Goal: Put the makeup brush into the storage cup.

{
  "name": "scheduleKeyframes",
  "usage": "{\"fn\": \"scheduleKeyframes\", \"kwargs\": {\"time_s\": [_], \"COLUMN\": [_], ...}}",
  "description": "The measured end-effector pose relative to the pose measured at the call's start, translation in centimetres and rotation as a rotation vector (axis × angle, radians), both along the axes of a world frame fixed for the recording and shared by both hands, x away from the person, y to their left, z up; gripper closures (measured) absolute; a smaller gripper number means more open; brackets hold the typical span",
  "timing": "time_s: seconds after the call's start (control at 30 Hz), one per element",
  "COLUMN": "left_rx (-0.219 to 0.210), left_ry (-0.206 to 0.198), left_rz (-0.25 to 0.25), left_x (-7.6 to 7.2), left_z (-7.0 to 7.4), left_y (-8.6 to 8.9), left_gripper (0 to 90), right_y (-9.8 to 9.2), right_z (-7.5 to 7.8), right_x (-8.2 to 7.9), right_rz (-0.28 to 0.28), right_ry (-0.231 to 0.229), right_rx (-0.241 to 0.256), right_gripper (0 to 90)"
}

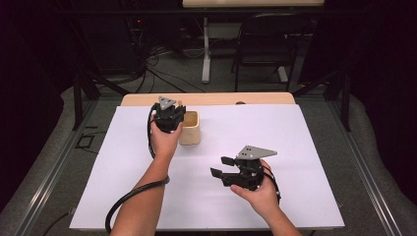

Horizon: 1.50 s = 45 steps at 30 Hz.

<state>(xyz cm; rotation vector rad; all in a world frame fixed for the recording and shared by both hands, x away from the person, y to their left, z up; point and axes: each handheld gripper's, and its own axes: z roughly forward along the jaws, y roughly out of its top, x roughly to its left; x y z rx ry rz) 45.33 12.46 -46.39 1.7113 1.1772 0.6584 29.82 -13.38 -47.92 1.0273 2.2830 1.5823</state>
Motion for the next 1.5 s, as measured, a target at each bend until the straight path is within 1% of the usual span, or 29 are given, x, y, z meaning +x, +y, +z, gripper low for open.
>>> {"fn": "scheduleKeyframes", "kwargs": {"time_s": [0.07,0.13,0.27,0.43,0.47,0.57,0.63,0.73,0.83,0.9,1.03,1.5], "left_rx": [-0.003,-0.003,0.004,-0.004,0.000,0.004,0.006,0.007,0.012,0.016,0.018,0.026], "left_ry": [-0.002,0.000,0.006,0.002,0.003,0.006,0.007,0.006,0.006,0.008,0.015,0.019], "left_rz": [-0.002,0.000,-0.002,0.000,-0.001,-0.005,-0.007,-0.011,-0.013,-0.014,-0.012,-0.015], "left_x": [0.0,0.0,-0.1,0.0,0.0,0.0,0.0,0.0,-0.1,-0.1,-0.1,-0.3], "left_z": [-0.1,-0.1,-0.2,-0.4,-0.4,-0.5,-0.5,-0.6,-0.7,-0.8,-1.0,-1.5], "left_y": [0.0,0.1,0.1,0.0,0.0,-0.1,-0.2,-0.3,-0.4,-0.4,-0.4,-0.5], "left_gripper": [83.2,83.2,83.2,83.2,83.3,83.2,83.3,83.2,83.2,83.2,83.2,83.2], "right_y": [0.0,0.1,0.1,0.2,0.1,0.1,0.1,0.1,0.1,0.1,0.1,0.1], "right_z": [0.0,-0.1,-0.1,-0.1,-0.1,-0.1,-0.2,-0.1,-0.1,-0.1,-0.1,-0.1], "right_x": [0.0,0.0,0.0,0.0,0.0,0.0,0.0,0.0,0.0,0.0,0.0,0.0], "right_rz": [-0.002,0.000,-0.002,-0.001,-0.001,0.000,0.001,0.001,-0.001,0.001,0.002,0.003], "right_ry": [0.000,-0.003,-0.002,-0.004,0.001,0.001,0.001,0.001,-0.004,0.000,0.001,0.002], "right_rx": [-0.004,0.002,0.000,0.006,-0.006,-0.008,0.001,-0.003,0.007,-0.002,-0.002,-0.006], "right_gripper": [41.7,41.7,41.7,41.7,41.7,41.7,41.7,41.7,41.7,41.7,41.7,41.7]}}
